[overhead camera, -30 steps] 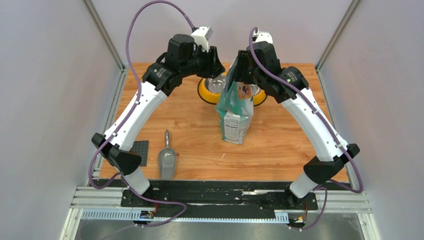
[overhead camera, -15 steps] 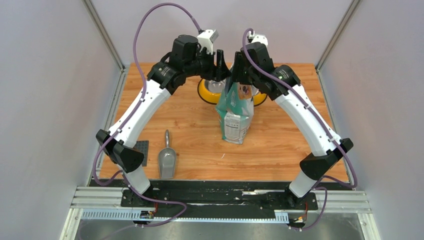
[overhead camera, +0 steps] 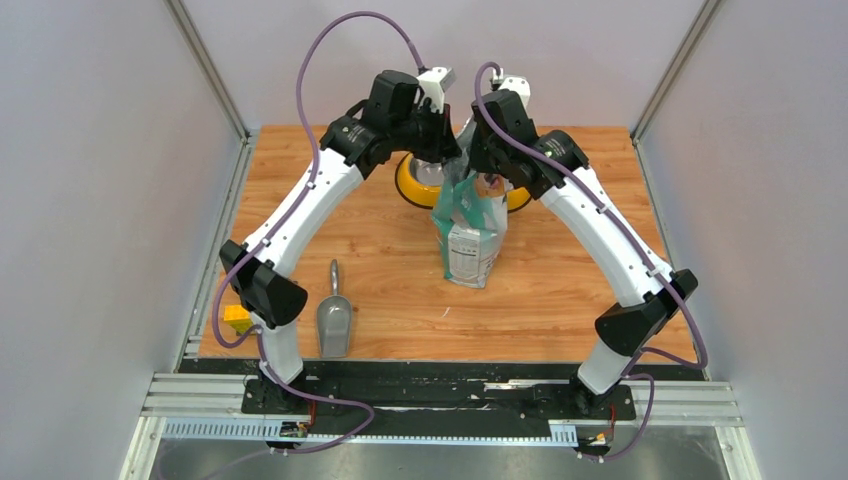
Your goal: Serve the pet food
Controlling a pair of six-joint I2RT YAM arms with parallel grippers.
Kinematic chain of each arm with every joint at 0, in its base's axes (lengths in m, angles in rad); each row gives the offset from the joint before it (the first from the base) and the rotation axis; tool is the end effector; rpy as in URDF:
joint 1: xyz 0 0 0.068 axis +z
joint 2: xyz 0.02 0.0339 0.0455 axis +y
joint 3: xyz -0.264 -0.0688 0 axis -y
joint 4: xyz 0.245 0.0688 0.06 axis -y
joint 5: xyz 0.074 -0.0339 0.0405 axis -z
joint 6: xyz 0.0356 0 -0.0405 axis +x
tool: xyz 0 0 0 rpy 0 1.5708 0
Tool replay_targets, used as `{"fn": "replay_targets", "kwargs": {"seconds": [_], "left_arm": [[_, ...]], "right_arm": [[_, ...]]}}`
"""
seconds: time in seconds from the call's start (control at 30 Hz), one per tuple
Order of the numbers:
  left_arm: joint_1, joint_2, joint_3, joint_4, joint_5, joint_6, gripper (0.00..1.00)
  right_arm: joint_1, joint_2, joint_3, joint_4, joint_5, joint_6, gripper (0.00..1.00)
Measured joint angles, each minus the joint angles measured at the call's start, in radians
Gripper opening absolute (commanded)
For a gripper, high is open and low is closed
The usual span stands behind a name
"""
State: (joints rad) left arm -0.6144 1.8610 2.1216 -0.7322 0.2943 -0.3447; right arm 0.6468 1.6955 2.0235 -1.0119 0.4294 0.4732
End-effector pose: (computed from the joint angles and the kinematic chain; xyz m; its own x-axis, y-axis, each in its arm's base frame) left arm 0.3316 -0.2466 0.4385 -0.6072 0.0326 -0.7939 0.5925 0.6843 -0.4251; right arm 0.2866 0.1978 0.4440 -0.5812 0.0804 -0.8098 -0.0287 0.9925 0.1191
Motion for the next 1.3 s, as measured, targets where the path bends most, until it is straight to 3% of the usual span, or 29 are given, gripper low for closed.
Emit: {"fn": "replay_targets", "kwargs": {"seconds": [0.5,0.7,0.8,0.9,0.93,0.97,1.1,1.3], "left_arm": [[-0.001,-0.071,0.014,-0.097,-0.203,0.042,0.0],[-0.003,-0.096,0.014,-0.135,-0.214,0.049,0.0],[-0.002,-0.097,0.014,-0.14,-0.212,0.055,0.17],[0.0,-0.097,0.022,-0.135,-0.2,0.063,0.5],[0.001,-0.097,0.036,-0.13,-0.197,0.061,0.53],[0.002,-0.098,0.049,-0.125,-0.195,0.064,0.61],[0.004,-0.129,0.094,-0.094,-0.2,0.061,0.72],[0.006,-0.225,0.055,-0.074,-0.241,0.063,0.82]], "right_arm": [[0.002,-0.041,0.019,-0.029,0.078,-0.106,0.0],[0.001,-0.05,0.029,-0.001,0.066,-0.152,0.0],[0.001,-0.05,0.042,0.013,0.054,-0.167,0.0],[0.0,-0.062,0.042,0.045,0.04,-0.177,0.0],[-0.001,-0.068,0.046,0.056,0.037,-0.179,0.03],[-0.002,-0.077,0.052,0.077,0.034,-0.18,0.15],[-0.009,-0.124,0.065,0.123,0.025,-0.171,0.47],[-0.014,-0.25,0.02,0.161,-0.022,-0.126,0.56]]}}
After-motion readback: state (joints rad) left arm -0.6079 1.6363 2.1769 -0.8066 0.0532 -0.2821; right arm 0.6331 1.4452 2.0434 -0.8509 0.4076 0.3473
